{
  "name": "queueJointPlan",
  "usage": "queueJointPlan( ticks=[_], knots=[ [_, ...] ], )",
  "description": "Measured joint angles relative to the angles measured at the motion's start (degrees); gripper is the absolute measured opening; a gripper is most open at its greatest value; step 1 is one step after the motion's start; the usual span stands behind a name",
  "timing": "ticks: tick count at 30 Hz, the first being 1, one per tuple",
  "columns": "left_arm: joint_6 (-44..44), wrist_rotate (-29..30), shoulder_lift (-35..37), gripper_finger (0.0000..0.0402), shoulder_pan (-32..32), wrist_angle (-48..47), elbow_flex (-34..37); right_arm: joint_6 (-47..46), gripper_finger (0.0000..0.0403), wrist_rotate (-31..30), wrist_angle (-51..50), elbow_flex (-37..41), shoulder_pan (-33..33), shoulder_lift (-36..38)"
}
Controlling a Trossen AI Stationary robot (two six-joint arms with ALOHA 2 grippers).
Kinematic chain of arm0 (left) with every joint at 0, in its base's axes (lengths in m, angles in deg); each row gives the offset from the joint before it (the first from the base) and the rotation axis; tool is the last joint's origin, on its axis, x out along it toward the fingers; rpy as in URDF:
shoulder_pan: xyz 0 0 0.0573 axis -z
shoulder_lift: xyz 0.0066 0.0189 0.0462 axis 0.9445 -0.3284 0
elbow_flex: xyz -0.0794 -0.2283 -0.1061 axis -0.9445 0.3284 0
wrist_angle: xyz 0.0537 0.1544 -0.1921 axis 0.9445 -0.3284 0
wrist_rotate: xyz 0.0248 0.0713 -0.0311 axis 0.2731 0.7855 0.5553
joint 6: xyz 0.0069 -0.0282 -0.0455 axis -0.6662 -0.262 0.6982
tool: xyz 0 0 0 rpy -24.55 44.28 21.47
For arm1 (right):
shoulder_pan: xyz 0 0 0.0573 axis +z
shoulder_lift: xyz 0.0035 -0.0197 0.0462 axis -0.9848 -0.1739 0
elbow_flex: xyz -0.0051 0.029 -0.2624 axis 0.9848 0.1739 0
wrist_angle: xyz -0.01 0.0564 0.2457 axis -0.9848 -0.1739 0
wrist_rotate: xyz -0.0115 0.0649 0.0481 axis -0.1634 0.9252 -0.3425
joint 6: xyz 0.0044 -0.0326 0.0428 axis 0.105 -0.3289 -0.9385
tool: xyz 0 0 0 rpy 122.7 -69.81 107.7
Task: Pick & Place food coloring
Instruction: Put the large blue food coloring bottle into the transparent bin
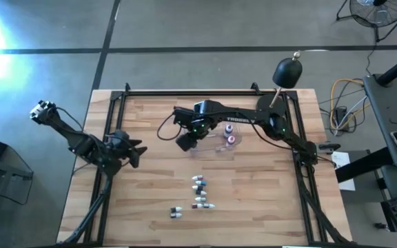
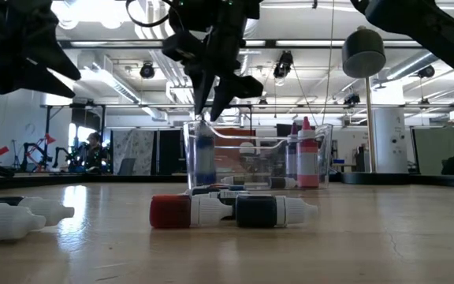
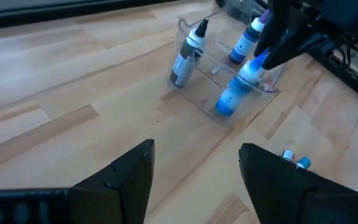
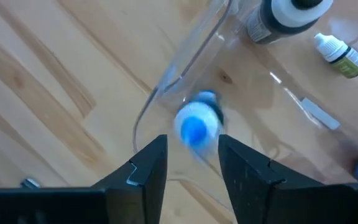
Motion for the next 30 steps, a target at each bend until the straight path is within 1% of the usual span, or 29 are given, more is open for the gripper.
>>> queueJointPlan(
  ticks=[5, 11, 13, 17, 20, 24, 30],
  knots=[
    [-3.7, 0.0, 2.4, 0.0209, 0.0, 0.0, 0.3, -1.7, 0.0124, -0.1, 1.1, 0.2, 0.0, 0.0],
    [-4.1, 0.0, 3.2, 0.0209, 0.0, 0.0, 0.3, -2.3, 0.0117, -1.8, 1.0, 0.3, 0.0, 0.0],
    [-4.2, 0.0, 3.2, 0.0209, 0.0, 0.0, 0.3, -1.0, 0.0119, -2.0, -0.1, 0.3, 0.0, 0.0],
    [-4.2, 0.0, 3.2, 0.0209, 0.0, -0.1, 0.4, 6.6, 0.0132, -4.7, -5.6, 0.5, 0.1, -0.1],
    [-4.5, 0.0, 3.2, 0.0209, 0.0, -0.1, 0.4, 14.3, 0.0147, -4.9, -7.8, 1.1, -0.4, -0.7],
    [-4.9, -0.1, 3.2, 0.0209, 0.0, -0.1, 0.4, 29.3, 0.0167, -5.0, -8.0, 5.0, -1.2, -0.8],
    [-3.5, -0.2, 3.2, 0.0209, 0.0, 0.0, 0.4, 45.0, 0.0187, -5.0, -7.5, 11.0, -1.4, -0.8]
  ],
)
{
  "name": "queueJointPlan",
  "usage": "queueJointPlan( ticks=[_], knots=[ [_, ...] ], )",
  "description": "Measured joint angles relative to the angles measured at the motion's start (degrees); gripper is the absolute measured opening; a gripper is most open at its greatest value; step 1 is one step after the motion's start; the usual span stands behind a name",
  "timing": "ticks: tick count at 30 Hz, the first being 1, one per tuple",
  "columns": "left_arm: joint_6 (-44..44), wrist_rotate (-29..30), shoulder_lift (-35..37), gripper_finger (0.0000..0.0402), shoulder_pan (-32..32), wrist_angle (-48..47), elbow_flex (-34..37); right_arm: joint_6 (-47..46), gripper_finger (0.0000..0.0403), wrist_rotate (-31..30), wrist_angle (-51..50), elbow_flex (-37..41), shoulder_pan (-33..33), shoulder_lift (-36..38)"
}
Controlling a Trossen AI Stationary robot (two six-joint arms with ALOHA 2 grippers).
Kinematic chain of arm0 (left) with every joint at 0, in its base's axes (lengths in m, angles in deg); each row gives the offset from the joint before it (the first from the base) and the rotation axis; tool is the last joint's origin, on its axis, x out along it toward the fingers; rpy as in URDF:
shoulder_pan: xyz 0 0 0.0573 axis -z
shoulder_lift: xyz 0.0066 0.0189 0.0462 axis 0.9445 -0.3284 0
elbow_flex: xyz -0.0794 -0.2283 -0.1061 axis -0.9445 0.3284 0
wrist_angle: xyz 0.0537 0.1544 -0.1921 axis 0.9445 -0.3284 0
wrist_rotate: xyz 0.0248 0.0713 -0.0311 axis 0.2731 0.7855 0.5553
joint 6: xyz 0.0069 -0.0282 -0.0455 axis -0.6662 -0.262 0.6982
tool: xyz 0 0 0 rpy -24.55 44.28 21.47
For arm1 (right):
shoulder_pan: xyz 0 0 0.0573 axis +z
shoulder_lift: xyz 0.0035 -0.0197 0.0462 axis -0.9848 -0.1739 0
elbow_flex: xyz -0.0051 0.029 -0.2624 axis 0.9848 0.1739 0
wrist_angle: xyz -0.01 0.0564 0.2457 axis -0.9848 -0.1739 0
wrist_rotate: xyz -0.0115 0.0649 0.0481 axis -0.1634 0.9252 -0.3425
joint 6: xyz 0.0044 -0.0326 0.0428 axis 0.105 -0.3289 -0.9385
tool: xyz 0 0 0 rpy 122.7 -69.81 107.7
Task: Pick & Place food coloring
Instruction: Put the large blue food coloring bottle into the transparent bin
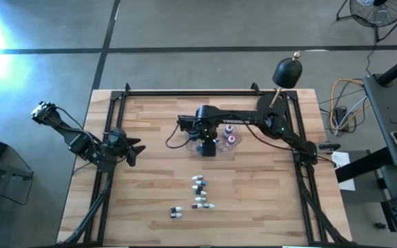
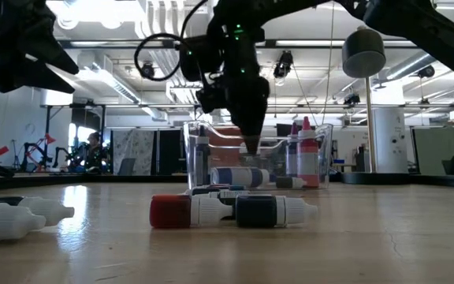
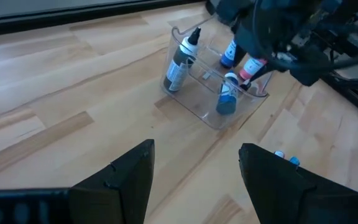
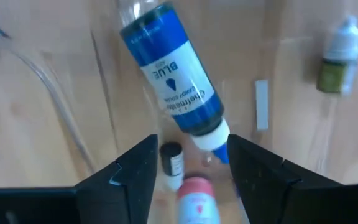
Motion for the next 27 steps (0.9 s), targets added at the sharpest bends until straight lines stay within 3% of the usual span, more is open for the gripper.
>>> queueJointPlan(
  ticks=[12, 27],
  knots=[
    [1.5, 0.2, 0.0, 0.0209, 0.0, 0.0, 0.0, 12.4, 0.0189, 0.1, 8.9, 7.3, -0.8, 0.1],
    [1.6, 0.6, 0.0, 0.0209, 0.0, -0.5, 0.0, 13.5, 0.0164, 2.2, 10.2, 10.8, -2.6, 0.5]
  ],
)
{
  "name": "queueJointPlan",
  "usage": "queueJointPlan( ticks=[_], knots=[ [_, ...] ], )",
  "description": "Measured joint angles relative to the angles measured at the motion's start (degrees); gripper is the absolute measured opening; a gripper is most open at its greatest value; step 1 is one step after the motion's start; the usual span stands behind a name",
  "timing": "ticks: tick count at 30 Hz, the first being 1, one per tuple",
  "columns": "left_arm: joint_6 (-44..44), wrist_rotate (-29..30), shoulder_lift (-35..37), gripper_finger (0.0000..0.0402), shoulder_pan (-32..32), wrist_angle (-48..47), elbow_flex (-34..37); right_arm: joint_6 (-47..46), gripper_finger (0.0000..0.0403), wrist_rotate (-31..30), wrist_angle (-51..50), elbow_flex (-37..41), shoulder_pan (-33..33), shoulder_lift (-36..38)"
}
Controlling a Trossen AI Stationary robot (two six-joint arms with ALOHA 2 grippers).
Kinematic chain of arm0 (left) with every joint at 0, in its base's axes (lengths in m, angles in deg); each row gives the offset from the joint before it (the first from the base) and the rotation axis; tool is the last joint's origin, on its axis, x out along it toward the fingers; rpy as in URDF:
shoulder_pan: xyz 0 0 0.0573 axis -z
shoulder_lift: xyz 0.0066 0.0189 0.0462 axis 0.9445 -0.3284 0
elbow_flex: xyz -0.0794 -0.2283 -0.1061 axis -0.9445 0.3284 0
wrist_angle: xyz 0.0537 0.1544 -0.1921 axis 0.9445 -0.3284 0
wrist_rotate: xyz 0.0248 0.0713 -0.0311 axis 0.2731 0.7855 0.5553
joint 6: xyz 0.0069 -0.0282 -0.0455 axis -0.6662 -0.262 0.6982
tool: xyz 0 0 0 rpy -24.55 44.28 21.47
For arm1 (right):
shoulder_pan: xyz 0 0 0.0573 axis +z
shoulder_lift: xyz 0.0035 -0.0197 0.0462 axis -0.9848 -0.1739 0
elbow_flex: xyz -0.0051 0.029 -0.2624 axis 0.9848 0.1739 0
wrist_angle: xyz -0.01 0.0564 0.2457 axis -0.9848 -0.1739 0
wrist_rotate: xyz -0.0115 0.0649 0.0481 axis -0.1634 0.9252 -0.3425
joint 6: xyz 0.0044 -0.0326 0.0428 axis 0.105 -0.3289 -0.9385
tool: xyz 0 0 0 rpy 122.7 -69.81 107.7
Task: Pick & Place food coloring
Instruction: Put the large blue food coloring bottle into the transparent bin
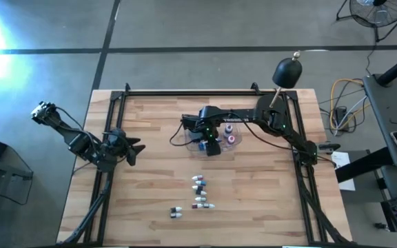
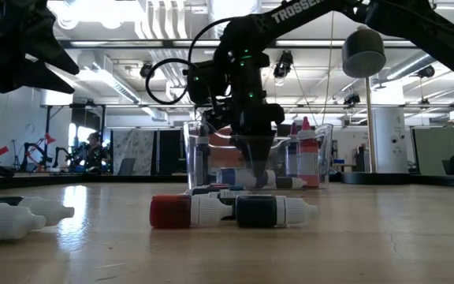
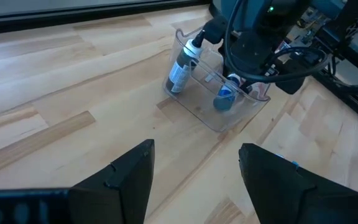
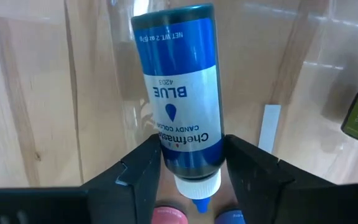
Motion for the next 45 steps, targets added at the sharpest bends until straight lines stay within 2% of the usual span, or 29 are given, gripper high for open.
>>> queueJointPlan(
  ticks=[6, 9, 21, 25, 29, 33, 35, 36, 40, 45],
  knots=[
    [0.6, 0.0, 0.0, 0.0209, 0.0, 0.0, 0.0, -0.1, 0.0193, 0.0, 3.7, 1.7, 0.1, -0.4],
    [0.8, 0.0, 0.0, 0.0209, 0.0, 0.0, 0.0, -0.2, 0.0195, 0.0, 3.7, 2.0, 0.0, -0.2],
    [0.8, -0.1, 0.0, 0.0209, 0.0, -0.6, 0.0, -0.2, 0.0128, -0.9, 3.0, -3.2, 0.0, 0.2],
    [0.8, -0.1, 0.0, 0.0209, 0.0, -0.6, 0.0, -1.5, 0.013, -1.2, -0.3, -7.4, 0.0, 0.2],
    [0.8, 0.0, 0.0, 0.0209, 0.0, -0.9, 0.0, -4.3, 0.0132, -4.1, -6.7, -13.6, 0.1, 0.2],
    [0.4, 0.1, 0.0, 0.0209, 0.0, -0.9, 0.0, -11.8, 0.0132, -5.0, -15.7, -21.6, 0.1, 0.3],
    [0.2, 0.1, 0.0, 0.0209, 0.0, -0.9, 0.0, -16.6, 0.0132, -4.5, -17.2, -20.9, 0.4, 2.5],
    [0.2, 0.1, 0.0, 0.0209, 0.0, -0.9, 0.0, -19.3, 0.0132, -3.0, -17.5, -19.8, 0.6, 3.9],
    [-0.1, 0.5, 0.0, 0.0209, 0.0, -1.0, 0.0, -29.7, 0.0132, 10.6, -17.4, -15.3, 1.6, 8.7],
    [-0.7, 0.6, 0.0, 0.0209, 0.0, -1.0, 0.0, -39.1, 0.0132, 22.4, -17.4, -8.8, 4.9, 11.7]
  ],
)
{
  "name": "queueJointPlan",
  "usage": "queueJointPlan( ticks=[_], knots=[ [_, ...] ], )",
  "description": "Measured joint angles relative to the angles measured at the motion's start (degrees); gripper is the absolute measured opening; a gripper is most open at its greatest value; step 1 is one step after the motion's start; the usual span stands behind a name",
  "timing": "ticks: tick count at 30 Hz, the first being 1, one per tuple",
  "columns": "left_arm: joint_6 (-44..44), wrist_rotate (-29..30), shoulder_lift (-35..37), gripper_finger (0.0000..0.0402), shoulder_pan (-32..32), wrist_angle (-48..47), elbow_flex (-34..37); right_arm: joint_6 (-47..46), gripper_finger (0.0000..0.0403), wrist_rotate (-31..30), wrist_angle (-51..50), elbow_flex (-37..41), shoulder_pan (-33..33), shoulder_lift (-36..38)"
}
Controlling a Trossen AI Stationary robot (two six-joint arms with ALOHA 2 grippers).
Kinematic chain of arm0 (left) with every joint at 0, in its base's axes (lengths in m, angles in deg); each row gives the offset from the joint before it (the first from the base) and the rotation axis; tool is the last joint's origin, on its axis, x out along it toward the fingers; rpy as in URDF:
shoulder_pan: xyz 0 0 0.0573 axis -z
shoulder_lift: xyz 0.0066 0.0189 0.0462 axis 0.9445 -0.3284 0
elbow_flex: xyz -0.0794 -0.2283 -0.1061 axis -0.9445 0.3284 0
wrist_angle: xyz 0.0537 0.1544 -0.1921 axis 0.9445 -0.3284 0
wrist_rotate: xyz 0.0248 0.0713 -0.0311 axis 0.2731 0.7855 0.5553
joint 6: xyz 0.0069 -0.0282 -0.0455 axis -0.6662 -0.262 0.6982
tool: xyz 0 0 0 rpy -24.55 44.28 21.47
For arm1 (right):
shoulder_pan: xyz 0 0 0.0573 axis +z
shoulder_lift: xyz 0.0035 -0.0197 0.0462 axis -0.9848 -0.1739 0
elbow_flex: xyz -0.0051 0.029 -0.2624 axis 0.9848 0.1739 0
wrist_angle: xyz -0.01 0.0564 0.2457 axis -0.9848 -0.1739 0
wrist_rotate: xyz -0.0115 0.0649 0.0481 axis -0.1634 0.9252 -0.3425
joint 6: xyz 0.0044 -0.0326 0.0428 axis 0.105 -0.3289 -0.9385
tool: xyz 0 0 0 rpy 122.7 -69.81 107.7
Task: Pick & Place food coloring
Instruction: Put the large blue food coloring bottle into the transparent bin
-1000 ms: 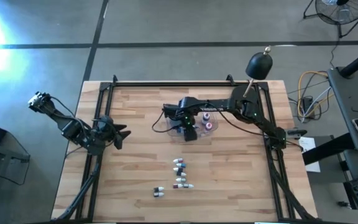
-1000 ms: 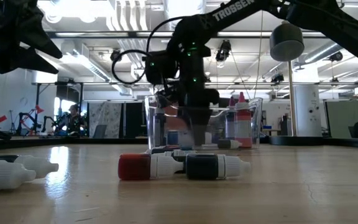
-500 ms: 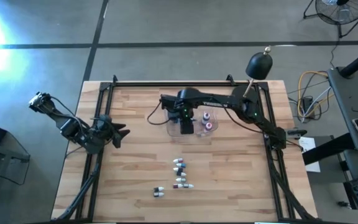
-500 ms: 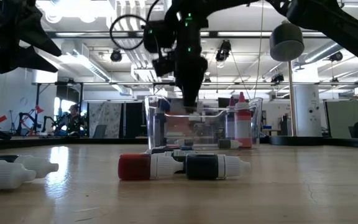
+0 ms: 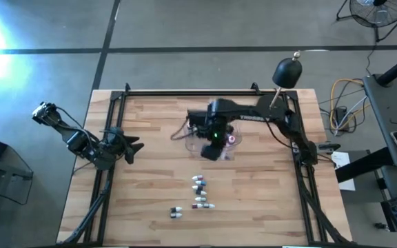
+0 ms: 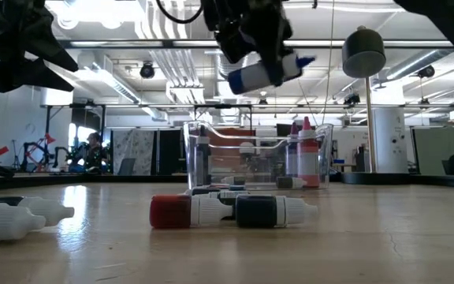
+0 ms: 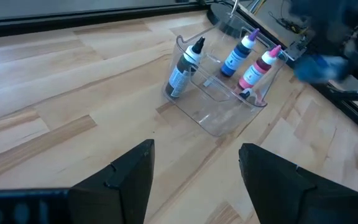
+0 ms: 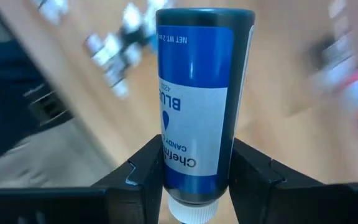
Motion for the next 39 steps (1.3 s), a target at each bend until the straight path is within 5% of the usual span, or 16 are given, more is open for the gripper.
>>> queueJointPlan(
  ticks=[9, 21, 39],
  knots=[
    [-1.5, 0.2, 0.0, 0.0209, 0.0, 0.0, 0.0, -9.6, 0.0132, 14.0, 0.0, 19.8, 7.1, 1.6],
    [-1.6, 0.2, 0.0, 0.0209, 0.0, 0.0, 0.0, -8.7, 0.0132, 33.1, 0.0, 41.6, 16.5, 1.6],
    [-4.3, 0.1, -0.1, 0.0209, 0.0, 0.0, 0.1, -8.1, 0.015, 42.7, 3.2, 57.1, 28.4, 1.6]
  ],
)
